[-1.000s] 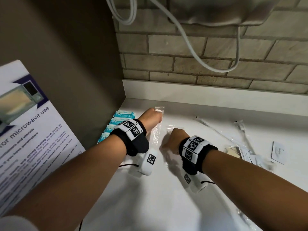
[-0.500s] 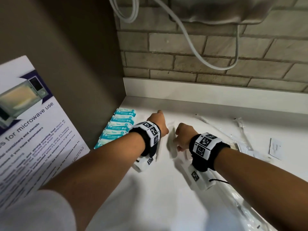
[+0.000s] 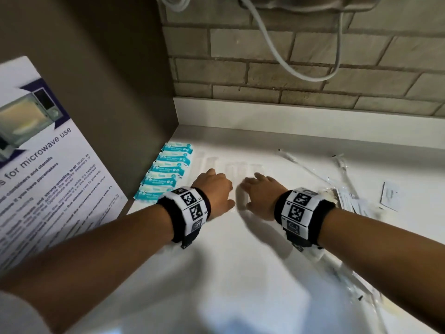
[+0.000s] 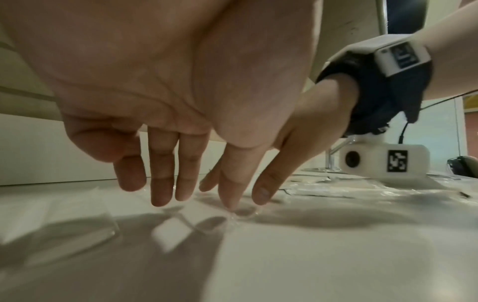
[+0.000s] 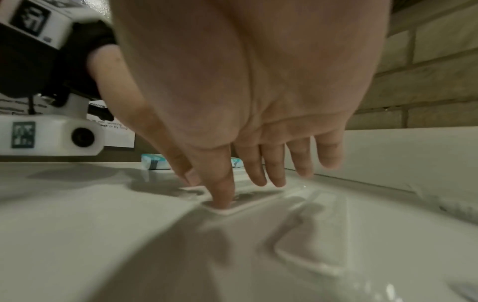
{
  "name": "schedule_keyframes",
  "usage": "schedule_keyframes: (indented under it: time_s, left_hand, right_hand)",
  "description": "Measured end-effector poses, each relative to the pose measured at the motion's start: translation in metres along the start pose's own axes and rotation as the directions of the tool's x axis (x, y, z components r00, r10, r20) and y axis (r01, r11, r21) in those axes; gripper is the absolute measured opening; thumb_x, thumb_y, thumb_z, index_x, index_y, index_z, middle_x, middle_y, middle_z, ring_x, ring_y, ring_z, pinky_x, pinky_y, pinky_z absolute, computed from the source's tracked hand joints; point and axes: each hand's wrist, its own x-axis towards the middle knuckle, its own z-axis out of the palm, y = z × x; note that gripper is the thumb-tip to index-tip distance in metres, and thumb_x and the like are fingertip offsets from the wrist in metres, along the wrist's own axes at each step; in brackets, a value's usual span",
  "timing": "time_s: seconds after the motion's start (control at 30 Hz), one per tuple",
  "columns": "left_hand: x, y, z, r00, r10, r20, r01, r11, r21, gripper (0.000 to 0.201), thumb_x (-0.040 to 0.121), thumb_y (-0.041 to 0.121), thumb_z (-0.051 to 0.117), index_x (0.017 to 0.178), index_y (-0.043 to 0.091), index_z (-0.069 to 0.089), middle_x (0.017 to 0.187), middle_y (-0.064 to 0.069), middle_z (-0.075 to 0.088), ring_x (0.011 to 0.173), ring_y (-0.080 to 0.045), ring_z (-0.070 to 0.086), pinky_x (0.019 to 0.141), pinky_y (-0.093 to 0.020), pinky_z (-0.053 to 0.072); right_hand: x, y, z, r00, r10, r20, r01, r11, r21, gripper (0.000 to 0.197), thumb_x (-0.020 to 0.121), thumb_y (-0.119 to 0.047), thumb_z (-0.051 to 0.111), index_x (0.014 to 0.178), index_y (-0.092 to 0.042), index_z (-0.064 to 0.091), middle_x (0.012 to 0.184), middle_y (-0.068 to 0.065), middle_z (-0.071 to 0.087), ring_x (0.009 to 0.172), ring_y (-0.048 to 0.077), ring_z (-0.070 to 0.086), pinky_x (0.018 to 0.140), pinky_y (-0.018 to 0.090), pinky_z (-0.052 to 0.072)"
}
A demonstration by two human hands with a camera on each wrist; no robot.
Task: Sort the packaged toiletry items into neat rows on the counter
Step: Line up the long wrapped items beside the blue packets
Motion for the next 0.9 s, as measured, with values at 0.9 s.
schedule_keyframes:
  time_s: [0.9]
  left_hand:
    - [0.007, -0.025, 0.036, 0.996, -0.036, -0.084, 0.044, 0.994, 0.099, 0.029, 0.094, 0.039, 0.048, 0.111, 0.021, 0.063, 0.12, 0.003, 0.059, 0.115, -0.027, 0.038, 0.097, -0.04, 0.038]
  right_hand:
    - [0.007, -0.038, -0.005, 0.99, 0.132, 0.044, -0.139, 0.961, 0.238, 0.043, 0.097, -0.025, 0.037, 0.134, -0.003, 0.042, 0.135, 0.012, 0.042, 0.125, 0.032, 0.045, 0.102, 0.039, 0.036]
